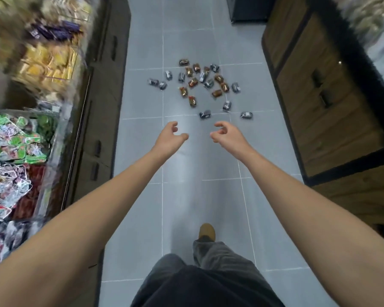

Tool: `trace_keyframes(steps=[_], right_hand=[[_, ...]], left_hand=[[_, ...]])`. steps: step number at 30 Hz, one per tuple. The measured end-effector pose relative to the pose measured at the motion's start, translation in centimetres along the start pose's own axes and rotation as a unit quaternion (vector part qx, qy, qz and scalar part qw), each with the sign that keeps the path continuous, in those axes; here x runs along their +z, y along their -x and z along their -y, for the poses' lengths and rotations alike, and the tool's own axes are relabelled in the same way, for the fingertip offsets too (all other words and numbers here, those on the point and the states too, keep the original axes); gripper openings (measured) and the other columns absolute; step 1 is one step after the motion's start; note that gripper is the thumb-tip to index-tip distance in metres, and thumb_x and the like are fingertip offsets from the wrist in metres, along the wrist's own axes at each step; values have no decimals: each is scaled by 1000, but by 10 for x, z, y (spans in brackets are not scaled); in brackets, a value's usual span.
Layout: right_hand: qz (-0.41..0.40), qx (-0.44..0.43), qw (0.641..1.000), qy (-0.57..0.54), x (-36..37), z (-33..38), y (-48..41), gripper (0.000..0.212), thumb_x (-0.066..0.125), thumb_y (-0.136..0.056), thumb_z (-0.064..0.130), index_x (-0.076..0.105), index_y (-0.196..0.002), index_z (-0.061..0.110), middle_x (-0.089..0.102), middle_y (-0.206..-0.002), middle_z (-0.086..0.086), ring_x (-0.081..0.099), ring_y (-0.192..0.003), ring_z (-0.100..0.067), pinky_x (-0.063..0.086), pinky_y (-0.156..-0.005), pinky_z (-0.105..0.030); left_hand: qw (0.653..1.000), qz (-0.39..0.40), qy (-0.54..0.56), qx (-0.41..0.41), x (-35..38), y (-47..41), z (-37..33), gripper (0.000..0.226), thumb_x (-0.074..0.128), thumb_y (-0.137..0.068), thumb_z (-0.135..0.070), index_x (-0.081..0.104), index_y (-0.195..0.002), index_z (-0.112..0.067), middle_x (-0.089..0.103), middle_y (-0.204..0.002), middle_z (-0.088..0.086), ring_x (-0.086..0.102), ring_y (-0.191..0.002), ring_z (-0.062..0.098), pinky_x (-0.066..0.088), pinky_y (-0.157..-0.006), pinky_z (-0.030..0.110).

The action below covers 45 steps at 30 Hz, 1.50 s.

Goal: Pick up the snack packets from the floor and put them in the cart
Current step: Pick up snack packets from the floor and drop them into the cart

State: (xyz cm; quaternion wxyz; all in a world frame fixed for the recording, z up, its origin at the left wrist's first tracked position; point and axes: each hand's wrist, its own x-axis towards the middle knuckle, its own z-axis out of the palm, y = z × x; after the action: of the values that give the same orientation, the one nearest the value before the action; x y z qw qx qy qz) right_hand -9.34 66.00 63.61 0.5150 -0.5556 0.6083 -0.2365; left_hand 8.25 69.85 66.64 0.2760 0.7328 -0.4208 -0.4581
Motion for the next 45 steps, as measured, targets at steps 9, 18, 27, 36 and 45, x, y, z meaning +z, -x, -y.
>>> trace_keyframes(steps=[9, 18, 27, 36, 45], right_hand=[[77, -19, 996, 42, 34, 80, -160, 41, 59, -89, 16, 50, -127, 8, 56, -92, -3, 58, -87, -16, 38, -58, -16], [58, 21, 995, 81, 79, 145, -331, 47, 62, -85, 23, 51, -129, 11, 60, -96, -3, 62, -101, -26, 48, -88, -36], [11, 65, 997, 40, 78, 199, -454, 47, 60, -89, 20, 47, -133, 11, 58, -99, -4, 60, -100, -21, 44, -79, -27], [-42, 131, 990, -3, 42, 201, -602, 46, 57, -90, 15, 46, -134, 9, 55, -81, 3, 55, -86, -15, 39, -58, -11], [-52, 237, 969, -49, 21, 189, -762, 46, 60, -88, 13, 48, -132, 8, 53, -103, -5, 54, -98, -18, 37, -83, -24]], left_hand=[[996, -71, 39, -41, -74, -139, -23, 58, 58, -91, -21, 34, -143, -12, 43, -143, 4, 45, -127, 19, 31, -94, 22], [998, -24, 25, -60, -153, -328, -49, 60, 59, -90, -22, 33, -143, -12, 43, -142, 8, 47, -125, 21, 34, -98, 26], [998, 57, -15, -34, -186, -482, -120, 62, 58, -90, -19, 31, -145, -12, 40, -145, 10, 45, -128, 22, 33, -95, 25], [989, 120, -68, -57, -161, -655, -171, 61, 61, -87, -21, 36, -142, -9, 44, -142, 10, 46, -127, 23, 34, -94, 25], [970, 187, -92, -129, -121, -803, -207, 64, 58, -92, -19, 26, -147, -10, 35, -149, 13, 43, -130, 23, 31, -92, 22]])
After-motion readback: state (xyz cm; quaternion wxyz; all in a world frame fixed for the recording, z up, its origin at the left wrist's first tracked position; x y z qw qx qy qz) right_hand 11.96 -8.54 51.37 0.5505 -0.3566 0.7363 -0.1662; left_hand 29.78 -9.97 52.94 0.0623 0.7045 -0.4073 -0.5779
